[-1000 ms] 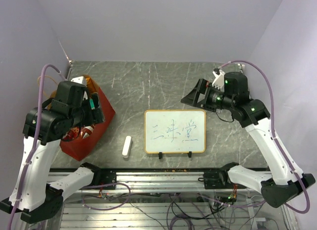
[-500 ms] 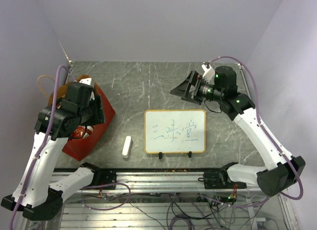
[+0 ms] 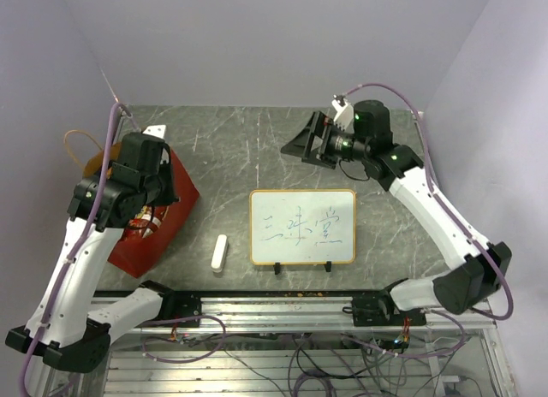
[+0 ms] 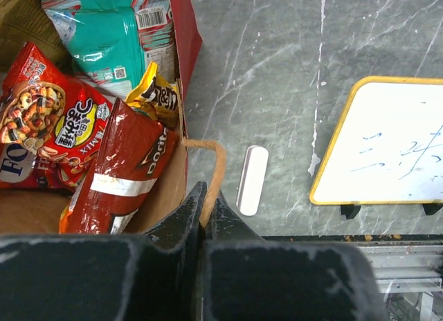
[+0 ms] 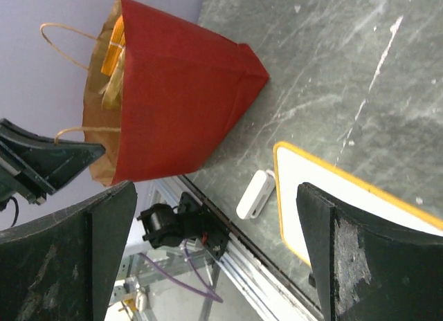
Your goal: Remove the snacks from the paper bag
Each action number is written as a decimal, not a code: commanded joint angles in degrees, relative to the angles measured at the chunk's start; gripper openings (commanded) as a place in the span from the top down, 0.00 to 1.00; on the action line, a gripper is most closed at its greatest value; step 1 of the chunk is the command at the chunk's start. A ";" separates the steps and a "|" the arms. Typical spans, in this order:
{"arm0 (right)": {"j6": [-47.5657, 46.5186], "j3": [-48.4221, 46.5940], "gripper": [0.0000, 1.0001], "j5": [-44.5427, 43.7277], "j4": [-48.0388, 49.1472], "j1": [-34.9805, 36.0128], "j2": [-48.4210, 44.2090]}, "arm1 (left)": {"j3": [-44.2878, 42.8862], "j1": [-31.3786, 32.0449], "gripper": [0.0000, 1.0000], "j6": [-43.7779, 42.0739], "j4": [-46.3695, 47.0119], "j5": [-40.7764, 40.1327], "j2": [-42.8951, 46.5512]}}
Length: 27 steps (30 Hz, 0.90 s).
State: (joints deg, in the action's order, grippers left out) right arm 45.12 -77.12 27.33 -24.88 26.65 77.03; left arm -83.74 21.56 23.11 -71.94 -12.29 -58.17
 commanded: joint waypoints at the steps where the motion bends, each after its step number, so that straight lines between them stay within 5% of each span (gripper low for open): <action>1: -5.58 -8.51 0.00 0.26 -2.27 1.10 6.17 | -2.24 -0.39 0.93 3.71 5.13 -0.53 -1.22; 12: -15.38 -18.48 0.00 1.91 -8.03 3.14 15.59 | -6.72 -0.47 0.93 9.78 15.55 4.57 -14.02; 24: -16.02 -29.03 0.00 5.42 -9.72 3.33 25.37 | -14.07 -3.48 0.93 14.54 25.60 13.64 -24.83; 27: -15.73 -29.03 0.00 4.98 -7.95 4.75 25.87 | -12.52 -4.25 0.78 15.26 28.57 17.07 -24.08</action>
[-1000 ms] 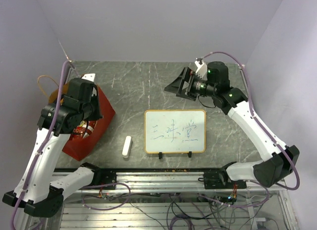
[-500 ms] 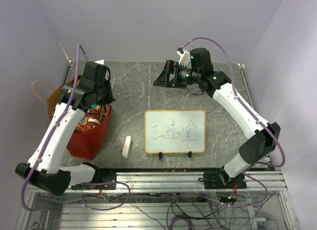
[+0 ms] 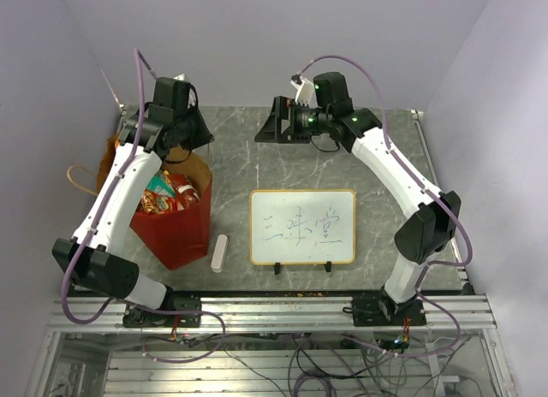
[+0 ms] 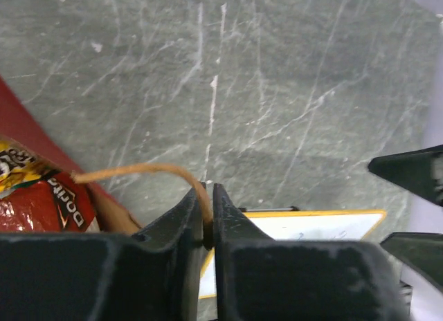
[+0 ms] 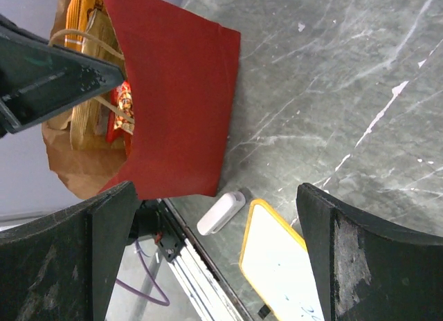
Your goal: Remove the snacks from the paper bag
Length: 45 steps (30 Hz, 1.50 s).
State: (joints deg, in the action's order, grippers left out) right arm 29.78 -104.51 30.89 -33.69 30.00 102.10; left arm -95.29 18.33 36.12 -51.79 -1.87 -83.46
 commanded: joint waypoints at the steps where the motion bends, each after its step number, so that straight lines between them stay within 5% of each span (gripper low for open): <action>1: -0.08 -1.65 0.00 0.47 1.39 2.05 1.07 | -0.28 -1.23 0.73 2.24 9.14 7.51 1.60; 10: -0.09 -5.83 0.00 -0.74 5.21 8.81 6.35 | -7.31 -5.43 0.39 -3.71 -1.50 13.19 4.13; 21: 1.57 -8.49 0.00 -1.58 14.19 14.64 10.24 | -16.26 -6.20 0.27 -13.44 -20.23 -0.80 11.01; 28: 6.25 -8.39 0.01 -1.36 20.60 16.58 12.42 | -9.92 -6.19 0.26 -12.76 -23.59 -9.36 19.71; 34: 8.58 -12.75 0.13 -1.35 19.96 16.89 17.24 | -9.65 -6.15 0.26 -11.82 -23.42 -11.49 22.47; 40: 10.56 -13.96 0.41 0.94 22.34 17.32 20.05 | -12.66 -6.19 0.26 -12.36 -23.96 -16.16 22.32; 45: 10.70 -15.32 0.52 -0.38 22.29 17.37 20.91 | -14.64 -6.17 0.27 -11.78 -27.24 -19.32 21.35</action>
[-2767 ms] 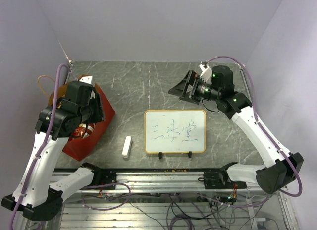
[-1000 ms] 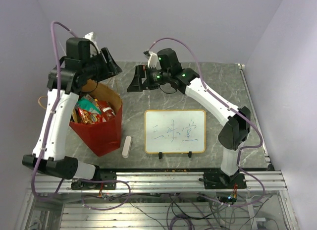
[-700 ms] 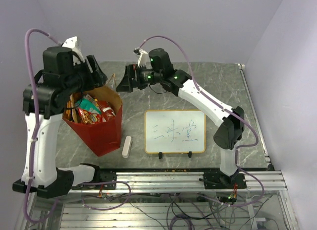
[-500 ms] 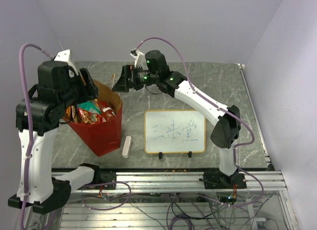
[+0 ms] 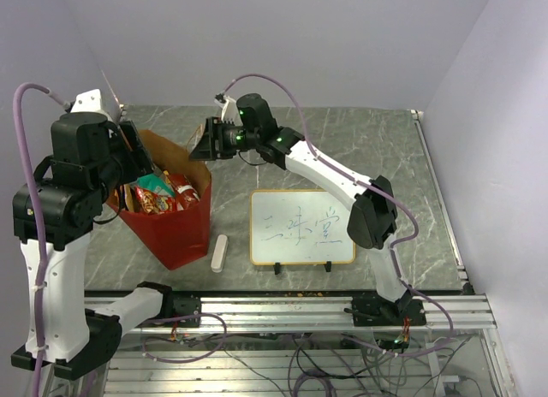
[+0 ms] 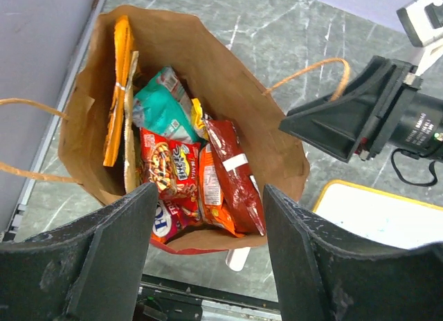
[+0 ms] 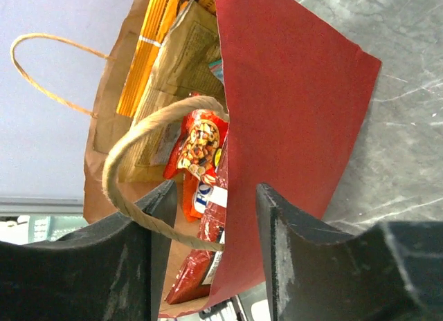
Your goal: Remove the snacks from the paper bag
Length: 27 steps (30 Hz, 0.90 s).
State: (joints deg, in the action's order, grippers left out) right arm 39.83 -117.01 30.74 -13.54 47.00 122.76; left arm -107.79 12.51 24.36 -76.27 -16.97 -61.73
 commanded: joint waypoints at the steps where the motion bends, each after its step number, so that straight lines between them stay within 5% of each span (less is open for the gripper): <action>1: 0.70 -3.12 0.54 -0.35 2.23 0.30 0.51 | -2.12 -0.30 0.28 0.83 -3.58 -4.50 -0.32; 7: 0.67 -4.26 0.56 -0.63 1.48 0.07 1.22 | -1.51 -0.30 0.26 5.13 -5.81 -6.72 3.39; 19: 0.37 -6.38 1.00 0.39 1.07 -1.75 0.22 | -4.74 -0.30 0.24 7.48 -8.80 -7.74 3.82; 27: -1.50 -7.76 1.00 -0.23 0.52 -3.44 0.20 | -4.54 -0.30 0.12 8.37 -8.96 -9.43 5.70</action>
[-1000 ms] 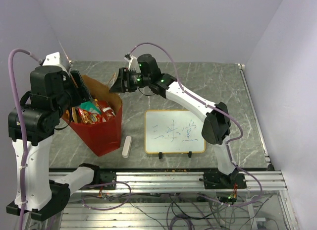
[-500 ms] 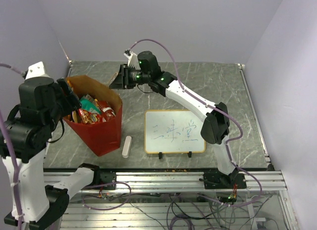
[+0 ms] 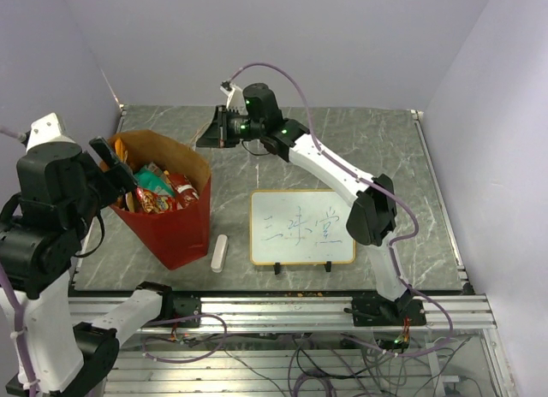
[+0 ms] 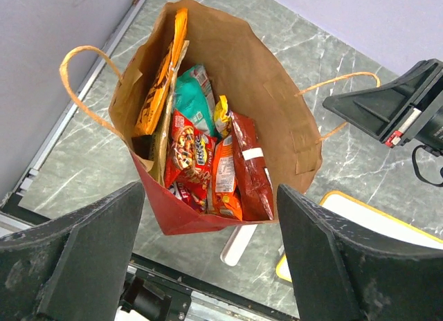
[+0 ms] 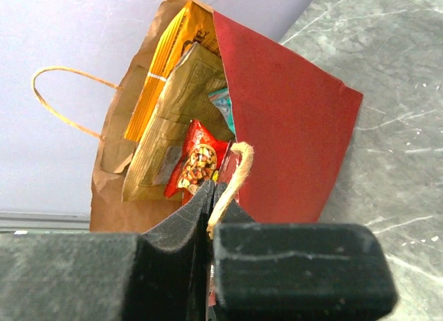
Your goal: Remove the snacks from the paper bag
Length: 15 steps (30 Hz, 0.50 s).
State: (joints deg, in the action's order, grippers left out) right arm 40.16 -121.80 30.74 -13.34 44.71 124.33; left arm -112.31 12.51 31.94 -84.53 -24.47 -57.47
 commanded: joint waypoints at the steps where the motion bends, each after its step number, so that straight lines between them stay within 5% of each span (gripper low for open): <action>1: -1.99 -3.31 1.00 -0.69 0.04 -1.57 -1.36 | 0.14 -0.30 0.12 0.76 -0.64 -2.07 1.29; 15: -0.93 8.76 1.00 -1.62 3.42 -10.46 -10.86 | -1.65 -0.30 0.14 3.07 3.98 7.27 -7.79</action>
State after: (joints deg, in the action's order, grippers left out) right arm 39.13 -115.09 29.65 -14.55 37.85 120.38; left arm -114.56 12.51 33.89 -83.22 -20.05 -64.66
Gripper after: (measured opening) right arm 0.006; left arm 0.851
